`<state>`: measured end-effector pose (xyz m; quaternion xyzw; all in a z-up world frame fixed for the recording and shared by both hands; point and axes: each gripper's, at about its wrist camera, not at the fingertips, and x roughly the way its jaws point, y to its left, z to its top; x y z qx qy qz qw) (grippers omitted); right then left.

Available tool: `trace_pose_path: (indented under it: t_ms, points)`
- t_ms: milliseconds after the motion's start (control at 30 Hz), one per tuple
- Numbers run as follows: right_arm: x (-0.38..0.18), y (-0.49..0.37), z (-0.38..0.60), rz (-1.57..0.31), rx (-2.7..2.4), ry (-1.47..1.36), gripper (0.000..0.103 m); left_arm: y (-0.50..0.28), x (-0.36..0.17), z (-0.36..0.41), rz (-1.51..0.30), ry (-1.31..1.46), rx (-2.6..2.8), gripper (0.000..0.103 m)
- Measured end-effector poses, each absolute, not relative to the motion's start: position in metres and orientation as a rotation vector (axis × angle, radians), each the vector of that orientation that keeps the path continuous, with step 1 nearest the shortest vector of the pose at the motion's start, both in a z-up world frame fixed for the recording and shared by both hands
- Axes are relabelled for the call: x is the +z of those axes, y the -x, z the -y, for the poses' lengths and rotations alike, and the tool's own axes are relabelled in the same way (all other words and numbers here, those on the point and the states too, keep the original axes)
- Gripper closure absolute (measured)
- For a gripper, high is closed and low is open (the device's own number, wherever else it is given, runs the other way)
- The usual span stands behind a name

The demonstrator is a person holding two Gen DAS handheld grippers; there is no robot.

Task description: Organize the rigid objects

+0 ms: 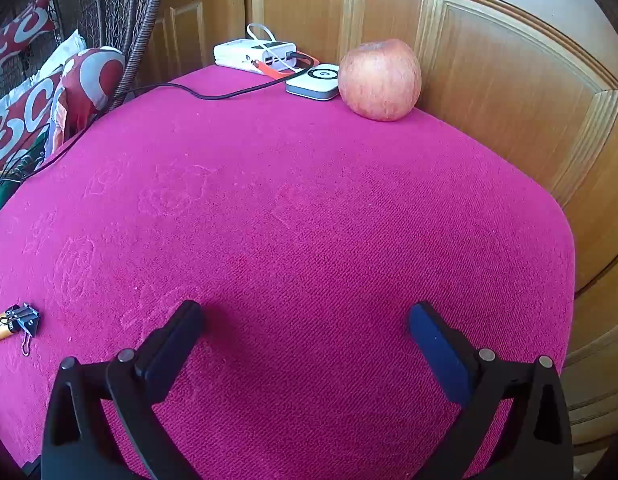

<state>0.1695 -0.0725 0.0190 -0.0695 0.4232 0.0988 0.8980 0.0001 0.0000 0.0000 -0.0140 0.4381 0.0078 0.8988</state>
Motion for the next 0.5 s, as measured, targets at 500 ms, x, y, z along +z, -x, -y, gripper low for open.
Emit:
trace_pose_path:
  t_ms: [500]
  points:
    - [0.0191, -0.1692, 0.0729, -0.874, 0.207, 0.140, 0.000, 0.0000, 0.0000, -0.0001, -0.903, 0.028, 0.017, 0.000]
